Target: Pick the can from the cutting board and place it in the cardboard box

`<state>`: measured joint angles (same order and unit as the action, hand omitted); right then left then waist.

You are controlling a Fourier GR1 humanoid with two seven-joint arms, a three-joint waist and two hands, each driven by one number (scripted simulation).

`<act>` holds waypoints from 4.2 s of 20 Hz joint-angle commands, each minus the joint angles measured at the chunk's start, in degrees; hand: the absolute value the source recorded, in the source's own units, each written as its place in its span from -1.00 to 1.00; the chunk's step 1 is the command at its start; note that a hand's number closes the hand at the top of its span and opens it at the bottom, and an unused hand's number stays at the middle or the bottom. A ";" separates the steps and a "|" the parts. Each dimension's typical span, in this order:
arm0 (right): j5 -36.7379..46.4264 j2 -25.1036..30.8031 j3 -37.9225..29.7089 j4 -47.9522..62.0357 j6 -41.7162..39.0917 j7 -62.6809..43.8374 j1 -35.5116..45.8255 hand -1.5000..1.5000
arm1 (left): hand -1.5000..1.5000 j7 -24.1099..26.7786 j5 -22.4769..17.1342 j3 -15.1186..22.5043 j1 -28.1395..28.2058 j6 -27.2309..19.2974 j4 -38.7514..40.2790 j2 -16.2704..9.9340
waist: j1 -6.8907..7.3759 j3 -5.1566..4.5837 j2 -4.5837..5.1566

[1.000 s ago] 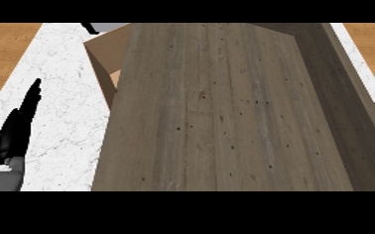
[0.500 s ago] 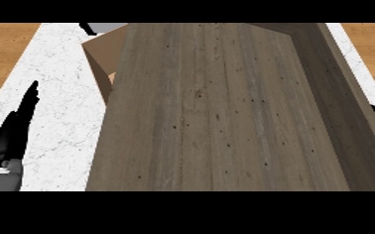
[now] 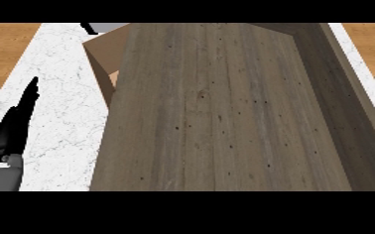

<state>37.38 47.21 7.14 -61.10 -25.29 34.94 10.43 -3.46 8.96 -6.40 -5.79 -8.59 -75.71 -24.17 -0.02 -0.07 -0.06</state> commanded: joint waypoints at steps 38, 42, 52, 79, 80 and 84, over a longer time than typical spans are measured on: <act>31.76 -41.02 11.05 -39.06 18.49 -61.04 14.93 1.00 | 0.00 1.87 2.81 -2.62 0.54 2.43 -0.21 2.93 | 0.08 0.04 0.02; 25.70 -45.64 6.19 -33.17 15.70 -60.87 24.84 1.00 | 0.00 1.08 3.59 -2.97 -1.75 2.51 1.32 2.20 | 0.30 0.05 0.09; 11.45 -47.19 6.59 -7.52 32.15 -70.33 45.99 1.00 | 0.00 -0.22 4.35 -2.51 -5.12 2.72 3.26 3.33 | 1.55 0.03 0.41; -11.01 -47.20 -0.35 42.98 55.94 -54.27 62.46 -1.00 | 0.00 0.44 5.15 -0.24 -7.75 5.27 1.46 3.97 | 7.77 0.05 2.59; -11.99 -47.20 -0.18 42.82 55.46 -56.19 66.36 -1.00 | 0.00 -0.49 6.27 1.16 -8.43 4.13 1.41 5.63 | 8.07 0.02 2.41; -12.86 -47.20 -0.74 42.21 60.66 -48.94 66.03 -1.00 | 0.00 -0.76 6.97 1.09 -9.30 2.97 2.72 6.24 | 7.21 0.03 2.54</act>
<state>26.13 0.22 7.10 -19.09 31.91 -17.97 74.99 -3.94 15.12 -5.67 -13.90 -4.75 -74.20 -18.62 7.66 0.07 1.49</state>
